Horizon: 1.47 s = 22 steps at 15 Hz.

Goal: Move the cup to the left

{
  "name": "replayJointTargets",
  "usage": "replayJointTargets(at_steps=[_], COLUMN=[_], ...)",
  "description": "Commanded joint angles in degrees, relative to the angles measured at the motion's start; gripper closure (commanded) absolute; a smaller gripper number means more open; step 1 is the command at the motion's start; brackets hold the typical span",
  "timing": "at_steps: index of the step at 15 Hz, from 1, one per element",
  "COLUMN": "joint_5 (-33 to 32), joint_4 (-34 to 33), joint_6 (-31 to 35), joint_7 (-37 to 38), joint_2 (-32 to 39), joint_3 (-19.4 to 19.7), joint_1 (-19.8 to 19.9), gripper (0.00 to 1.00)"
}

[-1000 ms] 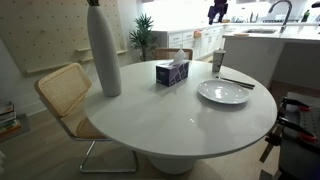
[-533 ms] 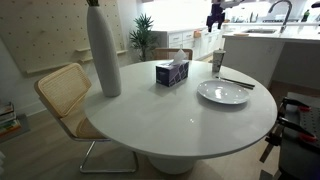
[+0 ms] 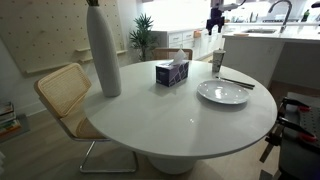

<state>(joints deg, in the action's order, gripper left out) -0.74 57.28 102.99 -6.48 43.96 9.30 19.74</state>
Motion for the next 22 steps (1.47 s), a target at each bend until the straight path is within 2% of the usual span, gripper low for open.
replayJointTargets(at_steps=[1,12,22], joint_5=[1.9,5.5,4.8], joint_4=[-3.8,3.1,10.9], joint_6=[-3.3,-0.2,6.3], joint_7=[0.9,1.1,1.3], joint_2=[3.1,3.3,2.0], joint_3=[-0.9,-0.7,0.0], joint_1=[0.6,1.2,1.0], gripper=[0.0,0.0,0.0])
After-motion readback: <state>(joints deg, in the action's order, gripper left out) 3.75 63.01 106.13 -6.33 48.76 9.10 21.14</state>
